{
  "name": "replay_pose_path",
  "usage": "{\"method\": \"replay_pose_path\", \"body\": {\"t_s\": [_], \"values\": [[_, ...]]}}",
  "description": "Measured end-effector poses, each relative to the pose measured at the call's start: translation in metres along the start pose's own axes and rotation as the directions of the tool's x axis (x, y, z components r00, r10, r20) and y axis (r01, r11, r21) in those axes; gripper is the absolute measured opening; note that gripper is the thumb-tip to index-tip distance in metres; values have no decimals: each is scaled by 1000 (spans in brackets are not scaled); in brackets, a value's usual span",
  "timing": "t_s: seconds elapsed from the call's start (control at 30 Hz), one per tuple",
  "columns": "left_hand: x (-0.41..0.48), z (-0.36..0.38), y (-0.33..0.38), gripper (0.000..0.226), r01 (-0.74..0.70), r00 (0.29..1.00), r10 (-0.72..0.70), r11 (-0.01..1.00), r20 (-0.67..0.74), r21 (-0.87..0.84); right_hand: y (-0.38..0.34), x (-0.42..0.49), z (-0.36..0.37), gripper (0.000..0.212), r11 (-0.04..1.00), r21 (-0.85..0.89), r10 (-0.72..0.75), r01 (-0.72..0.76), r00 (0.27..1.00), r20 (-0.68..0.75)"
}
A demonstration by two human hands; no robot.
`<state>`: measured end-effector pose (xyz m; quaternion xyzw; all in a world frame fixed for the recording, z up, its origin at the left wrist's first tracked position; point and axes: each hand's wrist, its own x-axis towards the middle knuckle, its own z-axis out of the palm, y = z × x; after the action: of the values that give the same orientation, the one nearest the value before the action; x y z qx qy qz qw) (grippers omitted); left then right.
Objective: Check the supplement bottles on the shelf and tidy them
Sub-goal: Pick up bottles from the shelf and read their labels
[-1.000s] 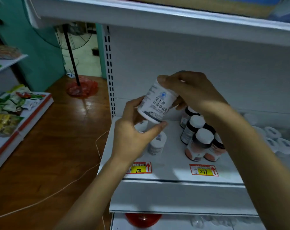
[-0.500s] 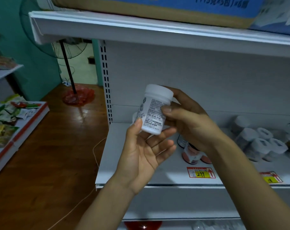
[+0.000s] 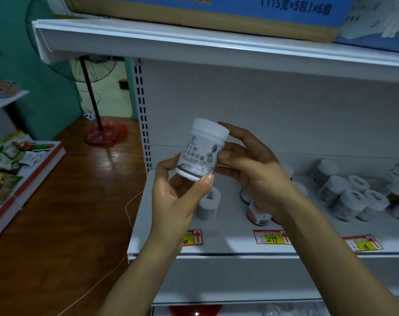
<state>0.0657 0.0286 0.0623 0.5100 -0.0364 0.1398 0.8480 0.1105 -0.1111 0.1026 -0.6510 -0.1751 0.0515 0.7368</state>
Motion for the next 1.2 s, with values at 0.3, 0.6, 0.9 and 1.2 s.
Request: {"method": "replay_pose_path", "body": {"t_s": [0.3,0.6,0.9,1.2], "values": [[-1,-9,-15,56,-369,902,431,754,16,542,10,-3,9,61,999,-51,-2,1,1000,-25],[-9,-8,-15,70,56,995,-65,993,80,105,10,-5,-9,69,998,-41,-43,46,998,52],[1,-5,-3,57,708,704,-626,585,335,-396,7,-3,-32,75,999,47,-9,-6,954,300],[3,2,-22,34,249,968,-243,951,54,-183,13,1,-34,69,998,58,-9,-3,979,206]]}}
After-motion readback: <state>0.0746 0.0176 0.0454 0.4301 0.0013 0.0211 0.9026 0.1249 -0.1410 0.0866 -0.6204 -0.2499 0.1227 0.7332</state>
